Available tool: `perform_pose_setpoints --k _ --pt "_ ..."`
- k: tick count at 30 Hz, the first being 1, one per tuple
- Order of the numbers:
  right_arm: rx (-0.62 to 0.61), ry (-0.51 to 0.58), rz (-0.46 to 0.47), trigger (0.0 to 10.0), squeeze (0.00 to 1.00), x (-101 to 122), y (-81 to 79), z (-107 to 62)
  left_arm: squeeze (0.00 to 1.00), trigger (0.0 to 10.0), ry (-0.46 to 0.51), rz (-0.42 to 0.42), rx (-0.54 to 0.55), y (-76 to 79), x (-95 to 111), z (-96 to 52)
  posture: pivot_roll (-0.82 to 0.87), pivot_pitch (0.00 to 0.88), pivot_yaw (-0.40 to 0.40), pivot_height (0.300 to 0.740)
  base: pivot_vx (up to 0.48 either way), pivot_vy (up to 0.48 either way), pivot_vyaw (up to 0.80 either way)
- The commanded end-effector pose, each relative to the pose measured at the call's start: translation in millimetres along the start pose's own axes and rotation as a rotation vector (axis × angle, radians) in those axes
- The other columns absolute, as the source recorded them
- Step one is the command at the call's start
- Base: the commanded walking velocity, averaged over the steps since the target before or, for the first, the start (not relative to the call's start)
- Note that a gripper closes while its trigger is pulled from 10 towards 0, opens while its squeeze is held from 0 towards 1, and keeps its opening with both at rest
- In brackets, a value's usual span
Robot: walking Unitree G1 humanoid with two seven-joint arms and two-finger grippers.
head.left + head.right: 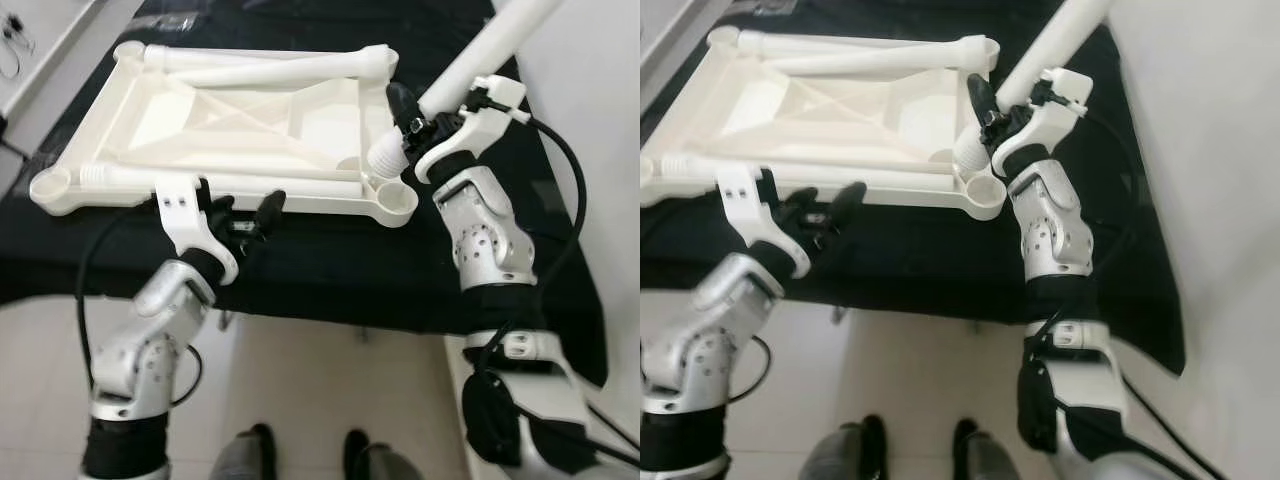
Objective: Building children table
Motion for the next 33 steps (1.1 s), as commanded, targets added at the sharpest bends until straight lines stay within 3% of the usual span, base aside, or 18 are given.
perform_pose_setpoints --k 1,12,19,22,23,28,33 --pt "0.007 0.03 -0.003 10.0 0.0 3.5 -3.1 1.0 0.0 10.0 0.013 0.032 0.007 1.7 0.6 -5.4 0.06 0.19 -0.014 0.74 0.0 0.0 0.0" --pt "0.063 0.026 -0.028 10.0 0.0 0.9 -12.2 1.0 0.0 10.0 0.038 0.046 0.005 7.2 0.8 -7.3 0.06 0.178 -0.014 0.74 0.324 0.0 -0.29" --pt "0.165 0.052 -0.028 10.0 0.0 3.5 -23.2 -2.8 0.0 10.0 0.037 0.058 -0.013 12.6 -1.7 -9.0 0.07 0.175 -0.014 0.74 0.341 0.0 0.0" --pt "0.204 0.058 -0.055 10.0 0.0 4.3 -25.9 -5.4 0.0 10.0 0.036 0.071 -0.019 14.2 -2.1 -10.0 0.07 0.175 -0.014 0.74 0.341 0.0 0.8" --pt "0.232 0.105 -0.015 10.0 0.0 9.9 -27.1 -9.4 0.0 10.0 0.031 0.086 -0.025 15.6 -3.3 -11.2 0.07 0.177 -0.015 0.74 0.33 0.0 0.77" --pt "0.283 0.07 -0.041 10.0 0.0 7.9 -30.0 -11.8 0.0 10.0 -0.013 0.131 -0.033 17.0 -12.4 -14.7 0.07 0.179 -0.014 0.74 0.0 0.0 0.0" --pt "0.446 0.062 -0.049 10.0 0.0 9.8 -37.9 -22.2 0.0 10.0 -0.11 0.176 -0.179 34.8 -34.9 -29.6 0.08 0.191 -0.014 0.74 0.0 0.0 0.0"
Point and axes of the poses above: a point about 5 cm out from each wrist's last joint towards the gripper, its own z axis pointing out of the wrist towards the gripper, its own x axis along the axis of the wrist's last joint, y = z × x, the point moved 2 cm from there along z, pointing out of the wrist towards the gripper, and after that the axes turned 2 degrees about -z, right-handed, at the moved point
